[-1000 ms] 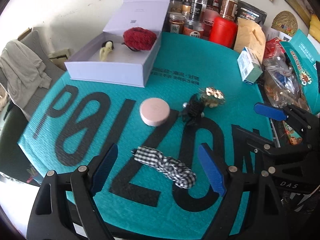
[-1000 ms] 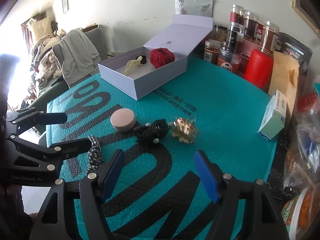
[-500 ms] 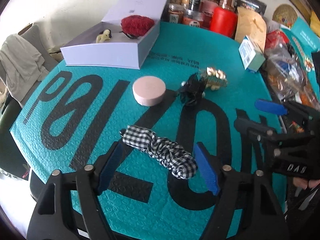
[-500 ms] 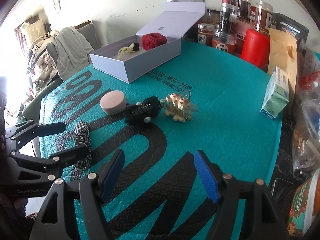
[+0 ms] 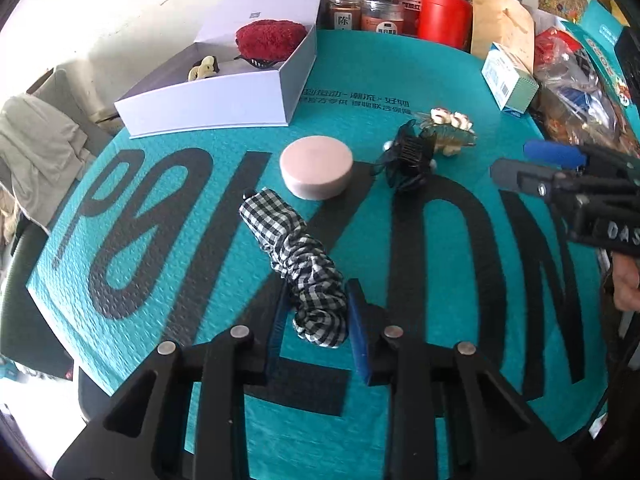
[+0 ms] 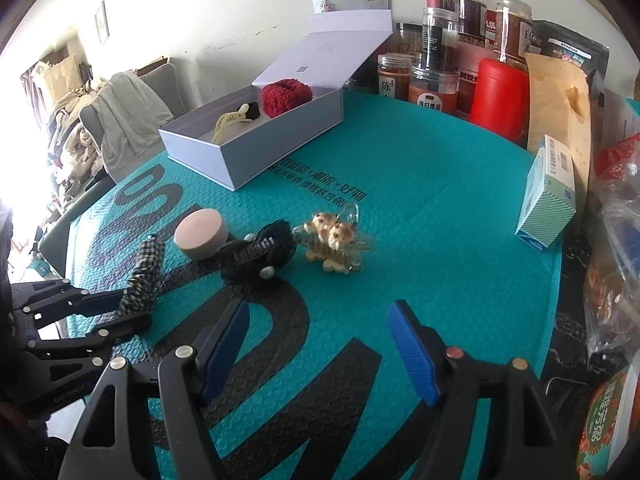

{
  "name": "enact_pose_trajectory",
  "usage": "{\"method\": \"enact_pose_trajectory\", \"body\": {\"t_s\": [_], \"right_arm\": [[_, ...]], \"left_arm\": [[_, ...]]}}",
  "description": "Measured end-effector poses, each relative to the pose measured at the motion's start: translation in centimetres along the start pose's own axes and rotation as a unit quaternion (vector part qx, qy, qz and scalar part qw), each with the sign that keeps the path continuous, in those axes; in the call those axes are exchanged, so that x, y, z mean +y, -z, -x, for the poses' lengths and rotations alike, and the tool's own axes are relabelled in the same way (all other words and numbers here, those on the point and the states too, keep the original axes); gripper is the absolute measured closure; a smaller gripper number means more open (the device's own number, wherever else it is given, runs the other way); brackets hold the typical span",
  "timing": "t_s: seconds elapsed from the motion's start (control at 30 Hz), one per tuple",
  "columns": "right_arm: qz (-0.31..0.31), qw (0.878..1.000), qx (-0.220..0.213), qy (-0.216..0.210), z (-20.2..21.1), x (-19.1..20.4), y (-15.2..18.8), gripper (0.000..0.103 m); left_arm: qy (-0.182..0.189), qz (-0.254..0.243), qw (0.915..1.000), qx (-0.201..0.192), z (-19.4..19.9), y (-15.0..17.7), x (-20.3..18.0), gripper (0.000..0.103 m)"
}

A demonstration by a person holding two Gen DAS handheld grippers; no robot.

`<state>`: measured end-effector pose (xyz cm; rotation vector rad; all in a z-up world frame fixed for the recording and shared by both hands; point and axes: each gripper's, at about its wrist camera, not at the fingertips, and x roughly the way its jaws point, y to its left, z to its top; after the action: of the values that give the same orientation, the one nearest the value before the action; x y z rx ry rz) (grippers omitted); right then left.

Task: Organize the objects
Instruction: 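Grasp the gingham scrunchie with the left gripper while the right grasps the gold flower clip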

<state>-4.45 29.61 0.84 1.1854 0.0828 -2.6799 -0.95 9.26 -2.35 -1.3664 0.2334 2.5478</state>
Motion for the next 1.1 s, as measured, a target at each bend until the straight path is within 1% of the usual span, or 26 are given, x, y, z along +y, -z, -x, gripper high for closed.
{"method": "enact_pose_trajectory", "body": {"t_s": [0.1,0.23,0.47,0.57,0.63,0.67,0.77,0.83,0.97,1.1], "right_arm": [[0.018,1.000,-0.004,0.024,-0.8,0.2,-0.4,0.030],[0.017,1.000,0.001,0.023,-1.8,0.0,-1.4,0.031],[0.038,0.998,0.009,0.047,-4.2,-0.1,-3.2,0.031],[0.041,0.998,0.016,0.037,-5.1,-0.2,-3.7,0.031],[0.045,0.998,0.023,0.026,-5.6,-0.2,-3.8,0.042],[0.048,0.998,0.030,0.019,-5.9,-0.1,-3.8,0.051],[0.043,0.997,0.056,-0.008,-6.5,-0.1,-3.7,0.069],[0.030,0.998,0.053,-0.013,-6.2,-0.3,-3.6,0.072],[0.024,0.998,0.050,-0.009,-5.3,-0.7,-3.0,0.072],[0.020,0.999,0.046,-0.007,-4.0,-0.8,-2.3,0.073]], "left_arm": [[0.001,-0.005,1.0000,-0.004,0.0,-0.1,0.8,0.076],[0.007,0.017,0.9998,-0.002,-0.3,-0.3,2.6,0.076],[0.004,0.048,0.9988,-0.001,-1.2,-1.1,4.9,0.076],[0.007,0.053,0.9986,-0.004,-1.5,-1.7,5.2,0.076],[0.008,0.053,0.9986,-0.005,-1.7,-1.9,5.2,0.076],[0.008,0.052,0.9986,-0.005,-1.8,-2.0,5.1,0.076],[0.010,0.047,0.9988,-0.006,-2.0,-2.3,4.7,0.076],[0.014,0.044,0.9989,-0.007,-2.1,-2.4,4.5,0.076],[0.032,0.043,0.9985,-0.011,-2.0,-2.6,4.1,0.076],[0.039,0.034,0.9986,-0.013,-1.8,-2.4,3.5,0.076]]}}
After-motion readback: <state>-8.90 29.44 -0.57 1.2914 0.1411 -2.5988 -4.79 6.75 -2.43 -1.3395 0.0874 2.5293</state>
